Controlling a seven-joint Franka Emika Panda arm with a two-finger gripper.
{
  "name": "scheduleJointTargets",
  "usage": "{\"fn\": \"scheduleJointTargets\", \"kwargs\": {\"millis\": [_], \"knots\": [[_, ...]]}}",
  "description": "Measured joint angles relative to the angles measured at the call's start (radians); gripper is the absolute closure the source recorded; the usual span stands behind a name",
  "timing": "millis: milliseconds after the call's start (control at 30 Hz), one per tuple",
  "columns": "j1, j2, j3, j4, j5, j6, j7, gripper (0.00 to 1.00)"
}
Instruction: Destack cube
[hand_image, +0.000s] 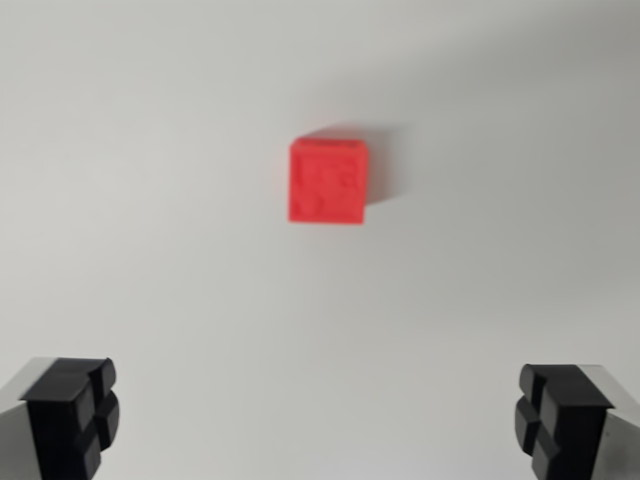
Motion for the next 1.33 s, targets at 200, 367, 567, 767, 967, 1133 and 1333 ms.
{"fn": "scheduleJointTargets", "kwargs": {"millis": [200,367,567,767,967,1133,1333], "knots": [[0.000,-0.007,0.001,0.011,-0.001,-0.019,0.001,0.00],[0.000,-0.009,0.001,0.013,-0.001,-0.023,0.001,0.00],[0.000,-0.008,0.001,0.013,-0.001,-0.023,0.001,0.00],[0.000,-0.008,0.001,0.013,-0.001,-0.023,0.001,0.00],[0.000,-0.008,0.001,0.013,-0.001,-0.023,0.001,0.00],[0.000,-0.008,0.001,0.013,-0.001,-0.023,0.001,0.00],[0.000,-0.008,0.001,0.013,-0.001,-0.023,0.001,0.00]]}}
